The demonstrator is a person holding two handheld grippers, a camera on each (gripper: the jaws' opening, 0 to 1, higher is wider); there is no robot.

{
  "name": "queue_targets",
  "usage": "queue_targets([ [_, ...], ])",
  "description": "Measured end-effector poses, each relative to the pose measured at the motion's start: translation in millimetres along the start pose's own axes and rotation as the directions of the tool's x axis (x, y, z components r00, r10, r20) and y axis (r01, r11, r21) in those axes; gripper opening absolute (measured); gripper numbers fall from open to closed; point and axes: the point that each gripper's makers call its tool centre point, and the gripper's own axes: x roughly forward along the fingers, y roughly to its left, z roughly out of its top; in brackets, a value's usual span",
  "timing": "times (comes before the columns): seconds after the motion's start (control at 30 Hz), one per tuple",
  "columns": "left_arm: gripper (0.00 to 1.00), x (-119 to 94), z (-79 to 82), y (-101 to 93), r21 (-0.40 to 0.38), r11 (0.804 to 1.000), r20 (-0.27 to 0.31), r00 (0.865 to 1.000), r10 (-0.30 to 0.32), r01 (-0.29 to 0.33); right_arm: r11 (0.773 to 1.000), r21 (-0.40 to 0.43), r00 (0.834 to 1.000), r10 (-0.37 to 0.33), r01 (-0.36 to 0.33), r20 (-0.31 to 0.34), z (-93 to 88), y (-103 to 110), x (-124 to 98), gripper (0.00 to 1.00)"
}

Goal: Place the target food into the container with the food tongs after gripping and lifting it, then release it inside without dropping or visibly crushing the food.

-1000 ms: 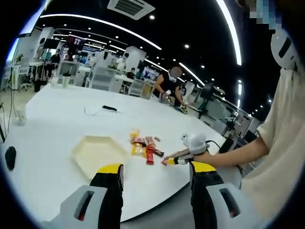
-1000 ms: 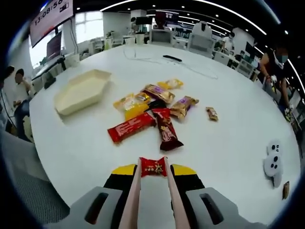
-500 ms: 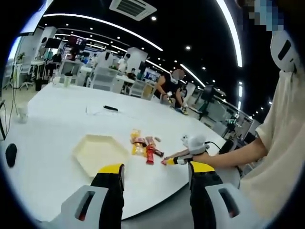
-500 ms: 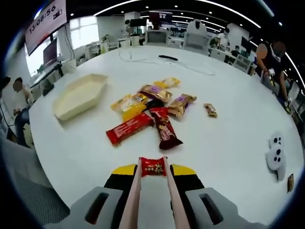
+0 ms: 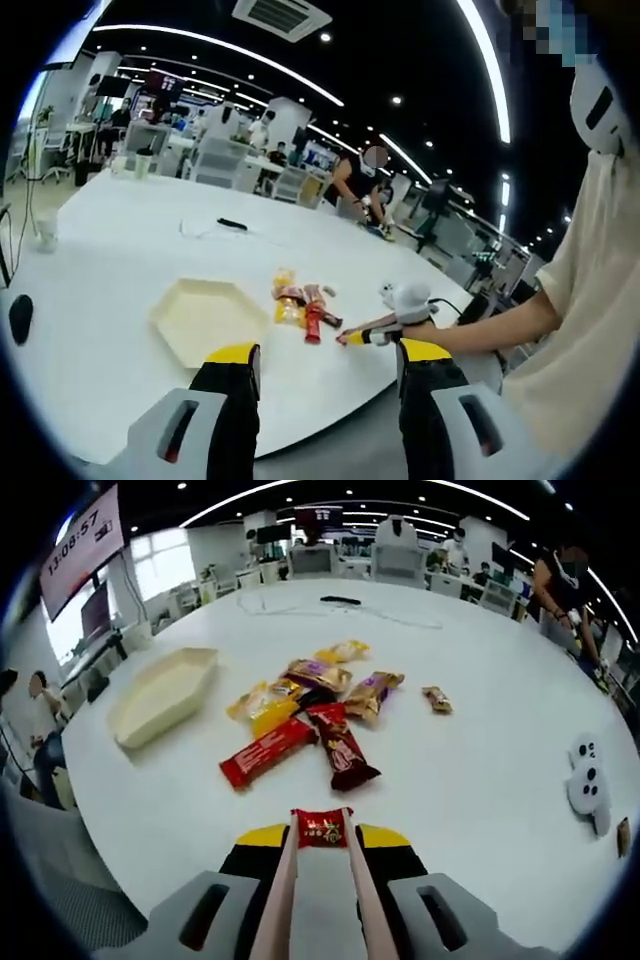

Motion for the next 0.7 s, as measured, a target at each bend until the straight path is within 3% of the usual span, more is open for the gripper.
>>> queue_targets([
  [0.7,0.56,-6.6,2.7,1.8,-0.01,1.0,0.016,1.0,0.013,-0.013,1.0,0.024,1.0,0.008,-0.008,-0.008,-2.0,-1.6,-3.8,0.21],
])
